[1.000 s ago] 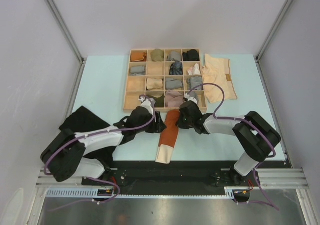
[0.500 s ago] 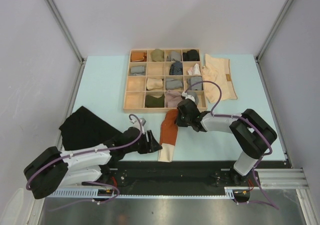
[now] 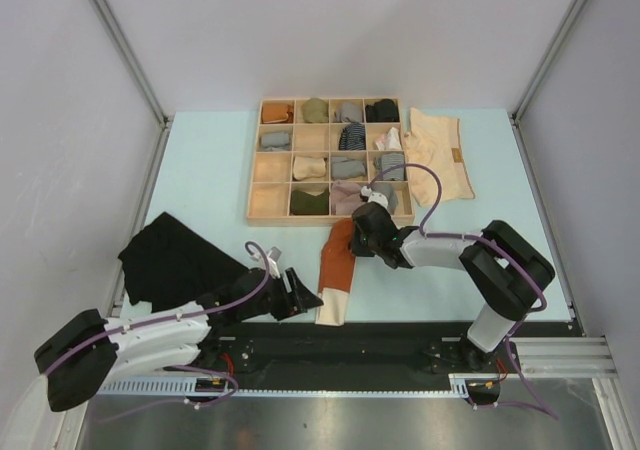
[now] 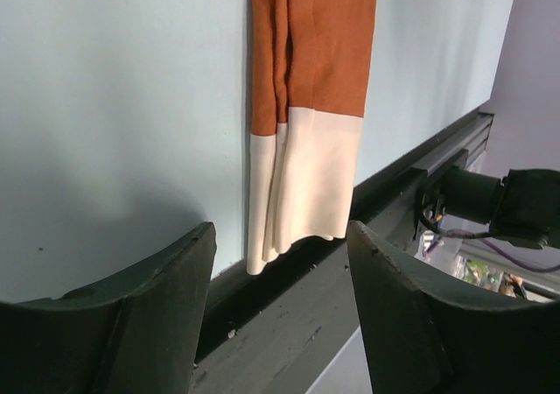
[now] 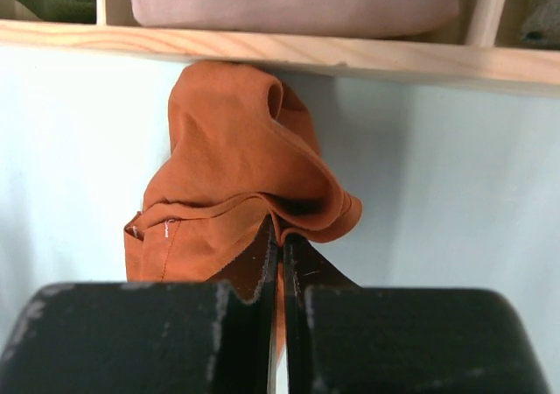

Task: Roll the underwear
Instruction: Fold the underwear at the center of the board, then roll the underwear to the center of the board.

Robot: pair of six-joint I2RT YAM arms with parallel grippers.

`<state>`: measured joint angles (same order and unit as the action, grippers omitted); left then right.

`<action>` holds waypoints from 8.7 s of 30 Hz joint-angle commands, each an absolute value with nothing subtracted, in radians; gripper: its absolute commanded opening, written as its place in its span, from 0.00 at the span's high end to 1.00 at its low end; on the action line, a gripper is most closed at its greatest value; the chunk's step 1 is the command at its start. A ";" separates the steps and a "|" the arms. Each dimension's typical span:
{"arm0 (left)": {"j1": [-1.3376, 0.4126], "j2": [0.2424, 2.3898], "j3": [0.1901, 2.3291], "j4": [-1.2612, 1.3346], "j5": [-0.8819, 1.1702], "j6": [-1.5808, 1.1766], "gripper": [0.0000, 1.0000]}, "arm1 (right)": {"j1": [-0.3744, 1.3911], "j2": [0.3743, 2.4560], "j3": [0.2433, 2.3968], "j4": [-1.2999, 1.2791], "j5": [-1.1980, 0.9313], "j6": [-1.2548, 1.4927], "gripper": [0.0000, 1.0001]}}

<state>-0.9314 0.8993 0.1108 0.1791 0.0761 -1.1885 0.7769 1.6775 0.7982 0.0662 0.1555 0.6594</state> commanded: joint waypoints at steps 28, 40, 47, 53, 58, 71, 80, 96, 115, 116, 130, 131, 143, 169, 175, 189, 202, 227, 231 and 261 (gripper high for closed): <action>-1.121 0.973 0.120 0.023 -0.060 -1.318 0.43 | 0.827 1.614 0.756 0.034 0.175 0.678 1.00; -1.129 0.865 0.071 -0.005 -0.066 -1.376 0.41 | 0.827 1.620 0.756 0.038 0.173 0.677 1.00; -1.129 0.930 0.058 0.116 -0.058 -1.385 0.39 | 0.830 1.612 0.753 0.035 0.173 0.677 1.00; -1.129 0.930 0.061 0.166 -0.087 -1.391 0.37 | 0.830 1.601 0.742 0.034 0.179 0.677 1.00; -1.127 0.969 0.058 0.227 -0.094 -1.402 0.37 | 0.830 1.600 0.739 0.037 0.179 0.680 1.00; -1.129 1.072 0.081 0.324 -0.140 -1.405 0.56 | 0.833 1.605 0.733 0.048 0.173 0.680 1.00; -1.126 1.098 0.101 0.347 -0.178 -1.394 0.74 | 0.831 1.600 0.733 0.045 0.176 0.675 1.00; -1.112 1.019 0.129 0.365 -0.193 -1.312 1.00 | 0.831 1.568 0.750 0.006 0.172 0.644 0.95; -0.996 0.832 0.158 0.275 -0.009 -1.279 1.00 | 0.984 1.092 0.632 -0.074 0.081 0.305 0.15; -0.994 0.822 0.149 0.269 0.020 -1.285 1.00 | 1.018 1.089 0.627 -0.065 0.093 0.290 0.13; -0.973 0.607 0.058 0.146 0.035 -1.364 1.00 | 1.475 1.224 0.655 0.074 0.510 0.256 0.06; -0.974 0.606 0.060 0.144 0.038 -1.364 1.00 | 1.498 1.239 0.663 0.072 0.543 0.250 0.06; -0.968 0.578 0.063 0.135 0.044 -1.378 1.00 | 1.698 1.568 0.874 -0.081 0.980 0.299 0.07; -0.963 0.561 0.046 0.133 0.052 -1.394 1.00 | 1.692 1.614 0.819 -0.011 1.026 0.265 0.92; -0.954 0.506 0.057 0.030 0.009 -1.373 0.62 | 1.608 1.523 0.733 0.074 0.845 0.284 0.99; -0.930 0.371 0.115 -0.232 -0.192 -1.212 0.28 | 1.358 1.443 0.667 0.120 0.402 0.327 1.00; -0.930 0.521 0.132 -0.019 -0.109 -0.884 0.33 | 1.172 1.545 0.719 0.032 0.160 0.406 1.00; -0.919 0.876 0.147 0.316 -0.117 -0.744 0.40 | 1.078 1.601 0.719 0.021 0.051 0.405 1.00; -0.913 0.942 0.158 0.354 -0.086 -0.746 0.43 | 1.074 1.595 0.718 0.018 0.048 0.408 1.00; -0.902 1.173 0.236 0.285 -0.100 -0.811 0.59 | 1.207 1.278 0.692 -0.034 0.242 0.232 0.35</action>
